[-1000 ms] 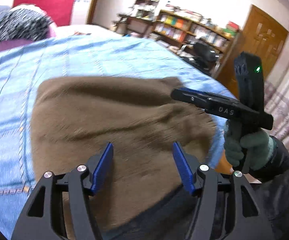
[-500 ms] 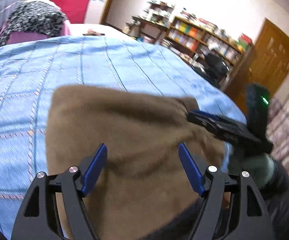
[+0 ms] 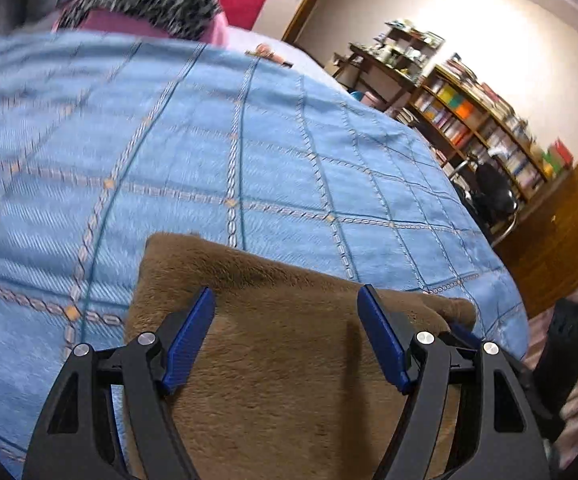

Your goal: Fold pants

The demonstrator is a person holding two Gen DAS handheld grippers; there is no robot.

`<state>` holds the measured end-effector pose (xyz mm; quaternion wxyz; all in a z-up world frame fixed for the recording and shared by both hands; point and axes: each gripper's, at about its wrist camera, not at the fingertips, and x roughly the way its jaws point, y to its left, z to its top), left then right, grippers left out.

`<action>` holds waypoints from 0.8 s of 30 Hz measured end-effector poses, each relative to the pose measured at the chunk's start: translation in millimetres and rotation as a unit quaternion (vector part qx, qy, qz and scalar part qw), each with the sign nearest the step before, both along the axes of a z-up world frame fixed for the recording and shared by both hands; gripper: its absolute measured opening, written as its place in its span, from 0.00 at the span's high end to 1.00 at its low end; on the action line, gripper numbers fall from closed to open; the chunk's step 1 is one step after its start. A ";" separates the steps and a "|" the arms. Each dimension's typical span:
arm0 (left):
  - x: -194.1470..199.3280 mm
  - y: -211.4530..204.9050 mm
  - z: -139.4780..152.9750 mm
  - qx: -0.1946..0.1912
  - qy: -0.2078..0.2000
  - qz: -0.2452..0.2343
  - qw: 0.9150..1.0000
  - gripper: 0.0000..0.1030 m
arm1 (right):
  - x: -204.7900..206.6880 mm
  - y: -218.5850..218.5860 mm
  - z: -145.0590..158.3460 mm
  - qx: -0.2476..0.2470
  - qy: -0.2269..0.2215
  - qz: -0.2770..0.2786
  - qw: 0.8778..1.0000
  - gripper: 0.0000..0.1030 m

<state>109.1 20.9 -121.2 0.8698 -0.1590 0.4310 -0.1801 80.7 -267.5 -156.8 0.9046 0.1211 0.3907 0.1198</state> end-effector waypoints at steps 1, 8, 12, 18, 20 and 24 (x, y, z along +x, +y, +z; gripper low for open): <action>2.0 2.9 -6.4 -0.007 -0.002 0.003 1.000 0.28 | -0.4 -0.3 -3.6 0.001 -0.007 0.002 1.000 0.57; 6.6 12.3 -19.4 -0.038 0.002 0.017 0.999 0.28 | 4.3 -5.8 -17.5 0.016 -0.023 0.010 1.000 0.57; -0.1 12.3 -6.8 -0.035 -0.001 0.023 0.999 0.28 | 3.9 -8.6 -15.7 0.023 -0.018 0.013 0.999 0.57; -27.6 28.5 19.4 -0.040 -0.019 0.039 0.998 0.26 | -4.1 -17.9 0.6 0.065 -0.013 0.014 0.998 0.52; -41.5 32.9 23.9 -0.026 -0.026 0.038 0.999 0.26 | -12.9 -17.7 10.1 0.059 -0.027 0.015 0.998 0.51; -65.2 39.0 25.8 0.004 -0.034 0.038 0.999 0.26 | -37.2 -15.7 23.7 0.026 -0.050 0.013 0.998 0.50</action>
